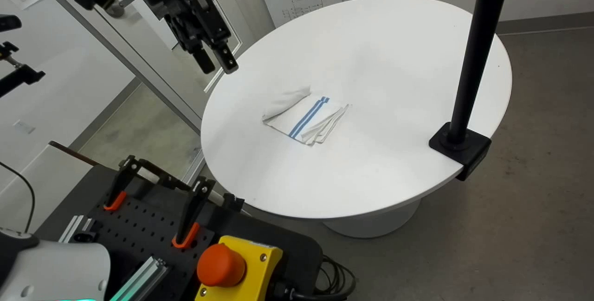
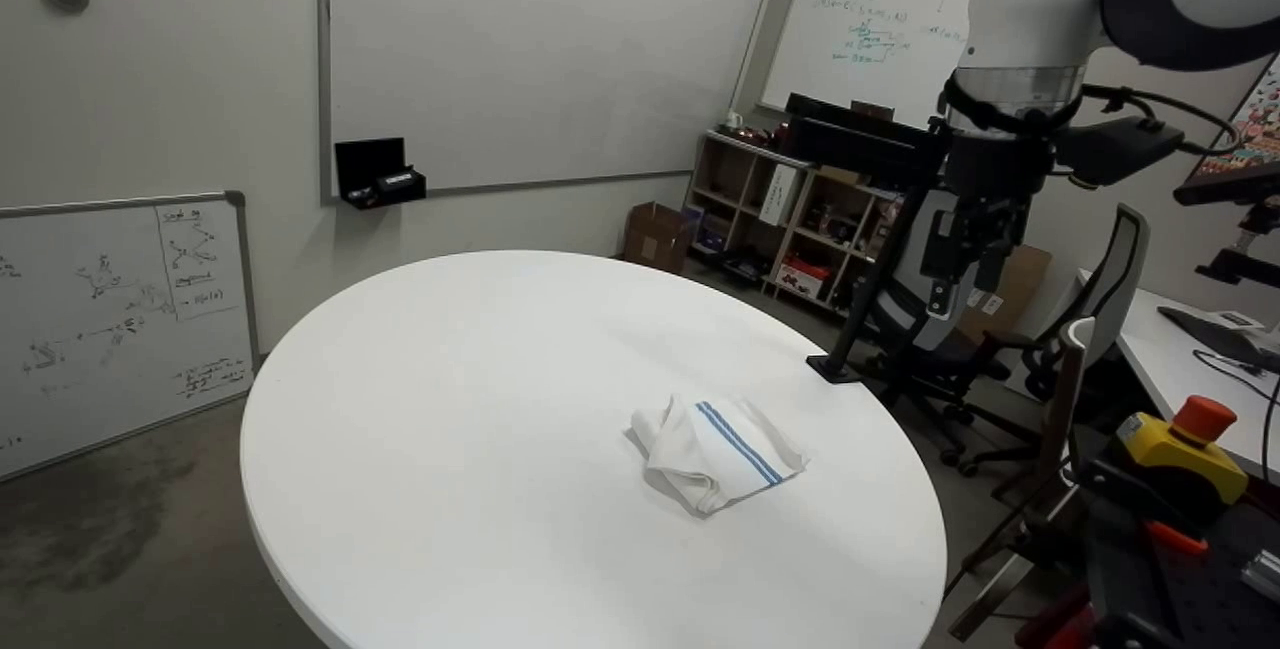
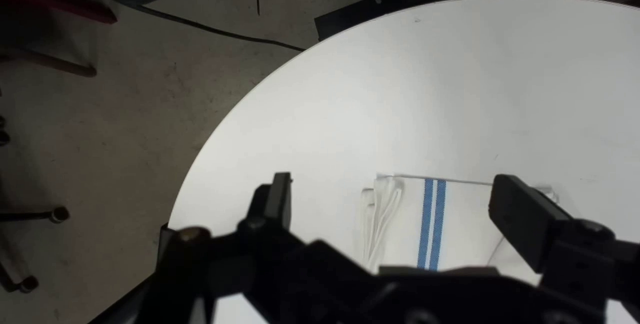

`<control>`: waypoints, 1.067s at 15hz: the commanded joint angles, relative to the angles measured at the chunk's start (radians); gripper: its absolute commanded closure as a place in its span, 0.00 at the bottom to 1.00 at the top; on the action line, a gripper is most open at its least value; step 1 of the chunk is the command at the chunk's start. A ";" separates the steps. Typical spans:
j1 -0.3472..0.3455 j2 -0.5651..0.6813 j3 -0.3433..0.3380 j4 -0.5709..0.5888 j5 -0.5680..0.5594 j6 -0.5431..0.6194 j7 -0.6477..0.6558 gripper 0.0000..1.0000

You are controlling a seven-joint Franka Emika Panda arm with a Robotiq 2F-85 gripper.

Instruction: Pick the cloth and hang it on the object

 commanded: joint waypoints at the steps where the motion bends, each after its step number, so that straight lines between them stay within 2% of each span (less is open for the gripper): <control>1: 0.011 0.059 -0.019 0.015 0.050 -0.040 -0.061 0.03; 4: -0.006 0.128 -0.047 0.042 0.093 -0.017 -0.128 0.01; 10: -0.022 0.261 -0.108 0.114 0.100 0.092 -0.208 0.00; 16: 0.001 0.425 -0.095 0.238 0.118 0.155 -0.272 0.00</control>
